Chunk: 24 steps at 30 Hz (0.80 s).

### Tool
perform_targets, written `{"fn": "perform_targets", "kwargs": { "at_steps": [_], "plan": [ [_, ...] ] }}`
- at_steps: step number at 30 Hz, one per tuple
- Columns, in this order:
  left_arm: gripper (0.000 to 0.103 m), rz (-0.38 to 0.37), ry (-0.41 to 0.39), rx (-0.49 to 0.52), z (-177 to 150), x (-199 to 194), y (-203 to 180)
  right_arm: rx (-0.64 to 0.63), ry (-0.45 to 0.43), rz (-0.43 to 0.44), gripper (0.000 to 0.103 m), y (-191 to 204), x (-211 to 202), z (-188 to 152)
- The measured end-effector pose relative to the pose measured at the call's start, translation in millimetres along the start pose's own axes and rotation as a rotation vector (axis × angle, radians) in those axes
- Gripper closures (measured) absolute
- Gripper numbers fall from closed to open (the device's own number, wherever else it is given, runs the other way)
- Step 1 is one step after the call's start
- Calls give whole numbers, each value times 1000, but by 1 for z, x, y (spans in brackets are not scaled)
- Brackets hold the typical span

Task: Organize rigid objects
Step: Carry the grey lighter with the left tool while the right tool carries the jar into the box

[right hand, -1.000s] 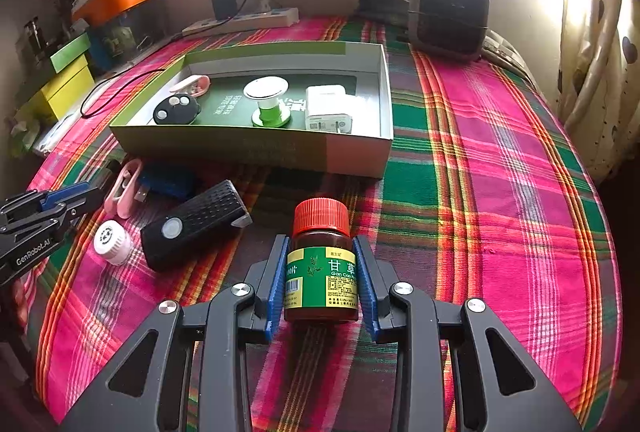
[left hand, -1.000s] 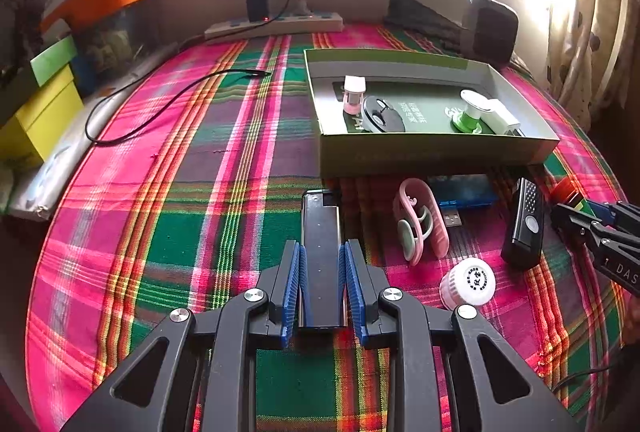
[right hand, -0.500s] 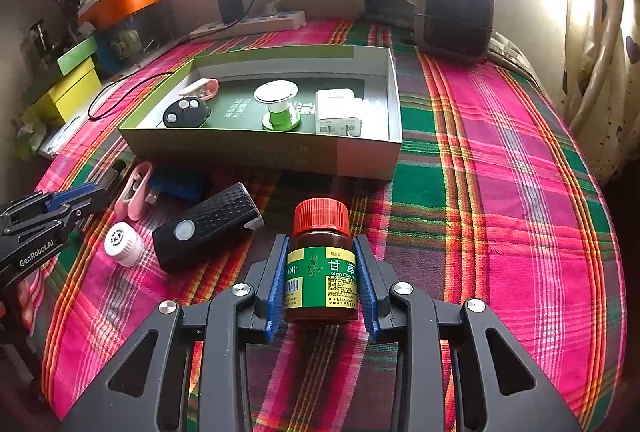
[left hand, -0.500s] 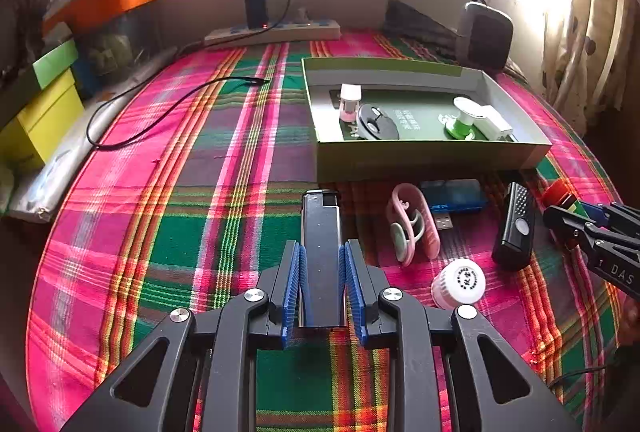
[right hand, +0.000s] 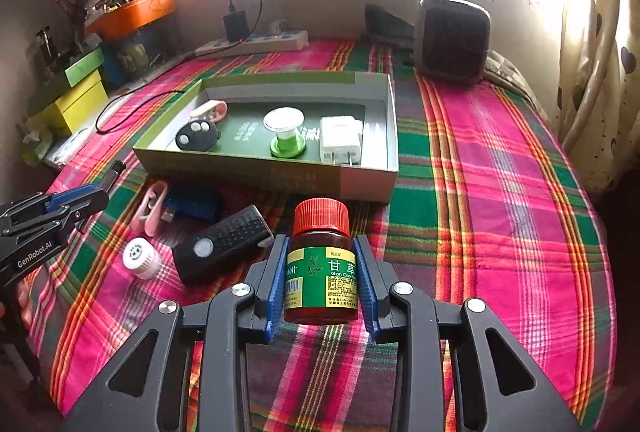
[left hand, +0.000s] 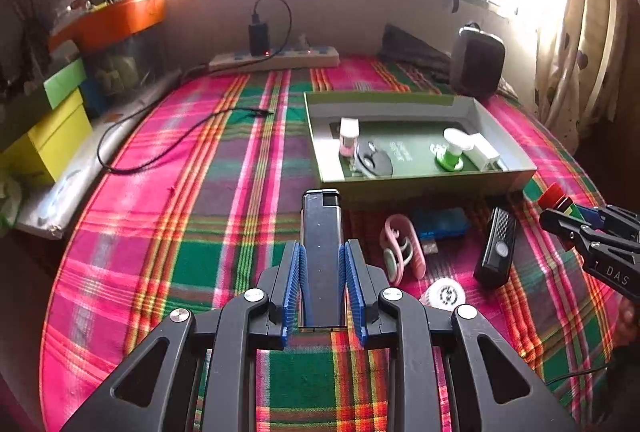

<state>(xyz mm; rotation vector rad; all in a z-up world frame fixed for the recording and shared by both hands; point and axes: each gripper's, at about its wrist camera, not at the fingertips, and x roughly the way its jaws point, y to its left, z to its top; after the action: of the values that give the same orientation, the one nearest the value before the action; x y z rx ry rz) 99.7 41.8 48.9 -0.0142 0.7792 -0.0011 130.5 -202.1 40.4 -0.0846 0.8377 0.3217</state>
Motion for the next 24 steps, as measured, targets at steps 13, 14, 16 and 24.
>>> {"fn": "perform_targets", "kwargs": {
  "at_steps": [13, 14, 16, 24],
  "plan": [
    [81, -55, -32, -5, 29, 0, -3, -10, -44, 9, 70, -1, -7, 24],
    [81, -59, -33, -3, 32, 1, -4, -10, -45, 11, 70, -1, -7, 26],
    [81, -68, -31, -8, 37, 5, -4, -10, -49, 13, 70, -3, -6, 32],
    [81, -105, -33, -5, 56, 17, -12, -8, -55, 21, 70, -11, 2, 54]
  ]
}}
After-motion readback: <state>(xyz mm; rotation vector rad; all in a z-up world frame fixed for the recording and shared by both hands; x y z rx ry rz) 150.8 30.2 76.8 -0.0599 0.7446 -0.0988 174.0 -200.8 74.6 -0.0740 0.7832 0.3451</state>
